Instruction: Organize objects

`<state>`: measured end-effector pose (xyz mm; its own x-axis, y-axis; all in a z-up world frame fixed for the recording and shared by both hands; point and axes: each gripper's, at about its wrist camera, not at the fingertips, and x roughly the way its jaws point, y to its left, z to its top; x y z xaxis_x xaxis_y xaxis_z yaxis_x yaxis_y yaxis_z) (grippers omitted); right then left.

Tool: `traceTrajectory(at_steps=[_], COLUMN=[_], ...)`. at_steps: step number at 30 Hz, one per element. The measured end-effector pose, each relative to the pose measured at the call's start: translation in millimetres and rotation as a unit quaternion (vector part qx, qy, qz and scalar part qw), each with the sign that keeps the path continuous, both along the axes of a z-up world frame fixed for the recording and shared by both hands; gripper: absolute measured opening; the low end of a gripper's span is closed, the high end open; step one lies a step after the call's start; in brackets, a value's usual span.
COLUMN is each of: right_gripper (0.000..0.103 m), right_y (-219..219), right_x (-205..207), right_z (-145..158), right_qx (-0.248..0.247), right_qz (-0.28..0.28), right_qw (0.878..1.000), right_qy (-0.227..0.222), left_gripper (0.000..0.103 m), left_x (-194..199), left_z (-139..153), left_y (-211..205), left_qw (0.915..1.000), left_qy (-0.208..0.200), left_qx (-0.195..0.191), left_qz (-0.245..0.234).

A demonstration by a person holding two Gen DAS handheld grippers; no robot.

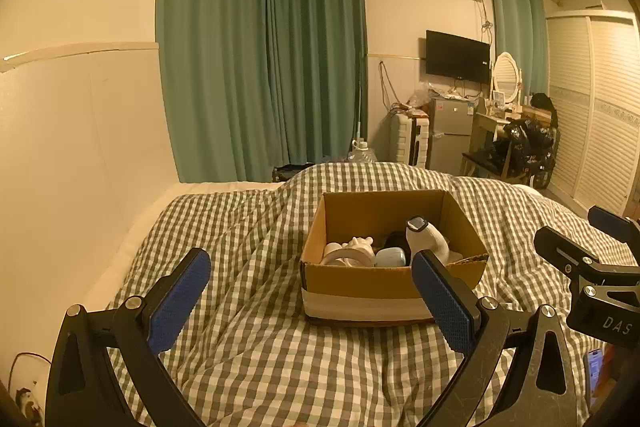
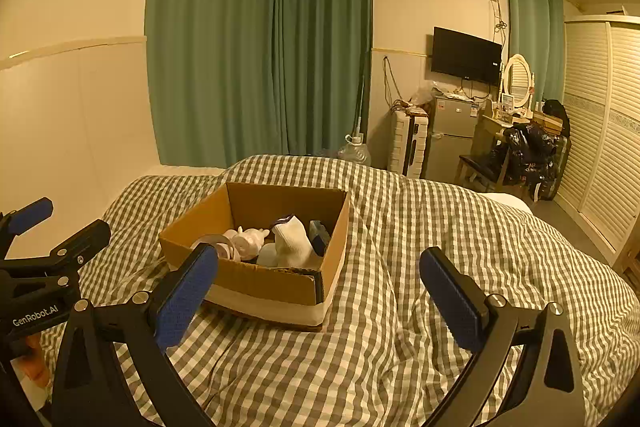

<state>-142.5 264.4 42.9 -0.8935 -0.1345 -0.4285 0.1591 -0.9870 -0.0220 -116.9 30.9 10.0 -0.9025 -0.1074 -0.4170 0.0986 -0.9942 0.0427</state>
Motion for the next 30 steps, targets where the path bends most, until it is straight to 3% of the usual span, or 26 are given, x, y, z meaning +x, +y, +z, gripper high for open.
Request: traceTrajectory(at_steps=[30], right_gripper=[0.101], right_y=[-1.2], right_x=[2.4], right_z=[-2.6], right_qx=[0.003], right_qz=[0.002], right_qw=[1.0], right_qy=[-0.001], left_gripper=[0.103], left_x=[3.1], left_z=[0.8], left_y=[1.4], left_qw=[1.0], left_qy=[0.0], left_qx=[-0.002], left_qz=[-0.001])
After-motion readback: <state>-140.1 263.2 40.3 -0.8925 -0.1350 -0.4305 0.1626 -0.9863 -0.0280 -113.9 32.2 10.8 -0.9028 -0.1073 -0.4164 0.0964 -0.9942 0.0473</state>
